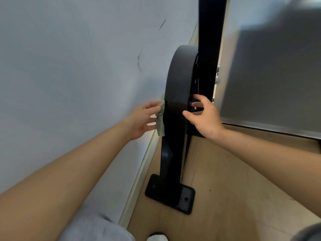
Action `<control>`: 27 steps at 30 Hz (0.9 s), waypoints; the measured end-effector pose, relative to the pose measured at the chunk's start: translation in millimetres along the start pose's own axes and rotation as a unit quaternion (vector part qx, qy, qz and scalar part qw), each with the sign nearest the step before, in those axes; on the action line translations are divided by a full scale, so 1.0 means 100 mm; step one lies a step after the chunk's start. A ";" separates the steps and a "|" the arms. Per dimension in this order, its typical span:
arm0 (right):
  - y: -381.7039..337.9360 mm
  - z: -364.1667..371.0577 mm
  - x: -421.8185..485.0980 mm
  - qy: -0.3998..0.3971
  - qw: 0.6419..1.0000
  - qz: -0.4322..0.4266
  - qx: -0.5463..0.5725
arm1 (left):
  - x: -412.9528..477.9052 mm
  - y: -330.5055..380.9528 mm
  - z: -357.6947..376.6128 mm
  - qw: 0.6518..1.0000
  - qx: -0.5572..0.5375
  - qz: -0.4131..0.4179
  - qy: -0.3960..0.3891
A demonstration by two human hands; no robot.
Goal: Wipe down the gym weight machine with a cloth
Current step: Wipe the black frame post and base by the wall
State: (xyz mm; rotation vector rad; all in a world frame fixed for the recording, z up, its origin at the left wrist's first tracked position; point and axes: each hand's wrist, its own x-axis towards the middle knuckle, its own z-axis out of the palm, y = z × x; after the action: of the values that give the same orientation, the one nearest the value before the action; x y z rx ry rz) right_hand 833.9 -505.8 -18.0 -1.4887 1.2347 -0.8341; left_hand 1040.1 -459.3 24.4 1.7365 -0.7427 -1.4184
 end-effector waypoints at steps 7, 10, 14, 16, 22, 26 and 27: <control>0.05 -0.05 0.03 -0.028 0.999 0.004 0.032 | -0.08 -0.42 0.01 0.993 0.070 -0.093 0.008; 0.06 -0.03 0.01 -0.016 0.999 -0.013 0.028 | -0.12 -0.64 0.00 0.988 0.051 -0.143 0.002; 0.07 0.01 -0.03 -0.007 0.999 -0.029 0.023 | -0.19 -0.92 0.05 0.979 0.058 -0.193 0.019; 0.08 0.00 -0.02 -0.014 0.999 -0.028 0.024 | -0.20 -1.07 0.09 0.976 0.073 -0.200 0.041; 0.09 0.01 0.01 -0.012 0.999 -0.029 0.015 | -0.24 -1.57 0.16 0.975 0.111 -0.177 0.075; 0.10 0.04 0.01 -0.001 0.999 -0.031 0.007 | -0.26 -1.70 0.10 0.968 0.153 -0.196 0.029; 0.10 0.04 0.02 0.000 0.999 -0.032 0.006 | -0.27 -1.74 0.07 0.965 0.162 -0.206 0.012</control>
State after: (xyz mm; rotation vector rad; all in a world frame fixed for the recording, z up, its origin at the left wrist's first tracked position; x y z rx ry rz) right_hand 835.0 -506.4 -29.2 -1.5256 1.1856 -0.8817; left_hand 1022.6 -344.4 -108.1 2.2600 -0.6517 -1.6094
